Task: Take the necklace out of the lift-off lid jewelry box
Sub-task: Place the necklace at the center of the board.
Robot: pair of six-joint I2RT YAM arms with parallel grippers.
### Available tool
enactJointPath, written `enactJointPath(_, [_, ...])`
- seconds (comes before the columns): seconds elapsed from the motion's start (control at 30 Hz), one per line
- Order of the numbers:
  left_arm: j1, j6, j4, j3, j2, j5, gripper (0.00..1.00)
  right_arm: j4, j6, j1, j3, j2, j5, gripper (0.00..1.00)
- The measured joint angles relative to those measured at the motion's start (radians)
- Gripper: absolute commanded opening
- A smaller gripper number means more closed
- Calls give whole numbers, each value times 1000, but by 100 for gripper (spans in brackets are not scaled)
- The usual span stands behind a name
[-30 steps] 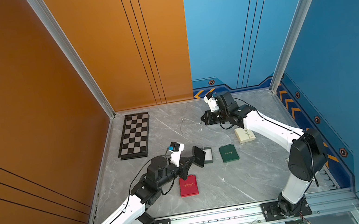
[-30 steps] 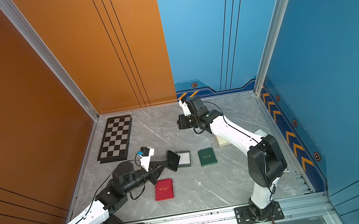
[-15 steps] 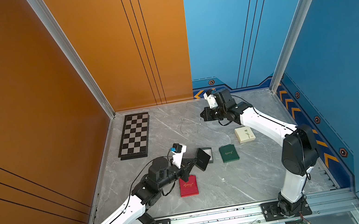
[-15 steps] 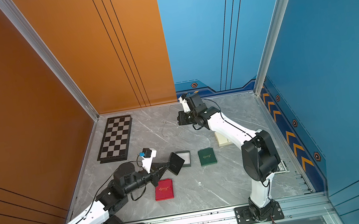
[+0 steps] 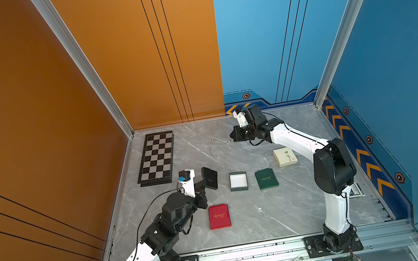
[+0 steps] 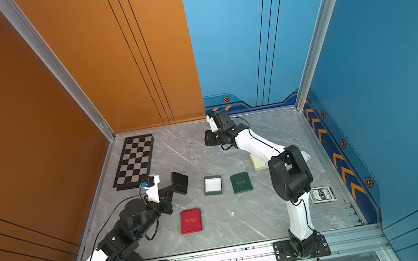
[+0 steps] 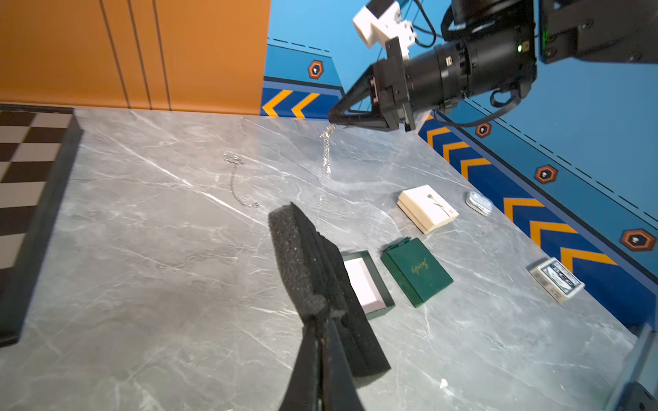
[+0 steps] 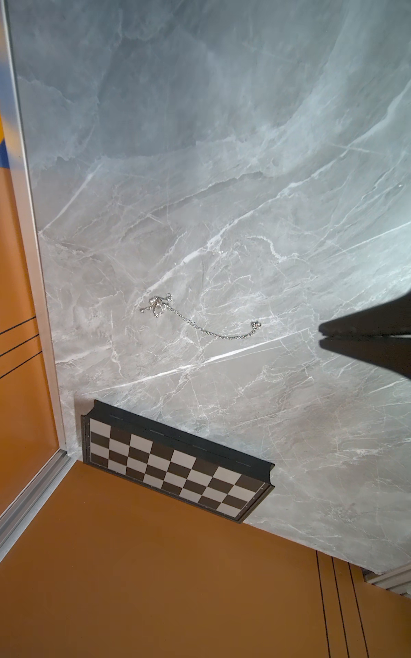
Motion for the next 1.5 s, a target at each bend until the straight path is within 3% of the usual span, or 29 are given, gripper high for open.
enactJointPath(0.3, [22,-19,-97,-29,-140,-67,0,1,0,-7,94,144,0,5])
enactJointPath(0.83, [27,-29,-107,-44,-144,-73,0,5,14,-40,404,446,24,9])
enactJointPath(1.2, [29,-37,-98,-46,-76,-46,0,10,72,-80,616,618,23,26])
enactJointPath(1.33, [29,-49,-95,-44,-30,-23,0,17,75,-90,585,603,19,33])
enactJointPath(1.5, [28,-63,-36,-35,45,18,0,37,65,-93,309,397,4,41])
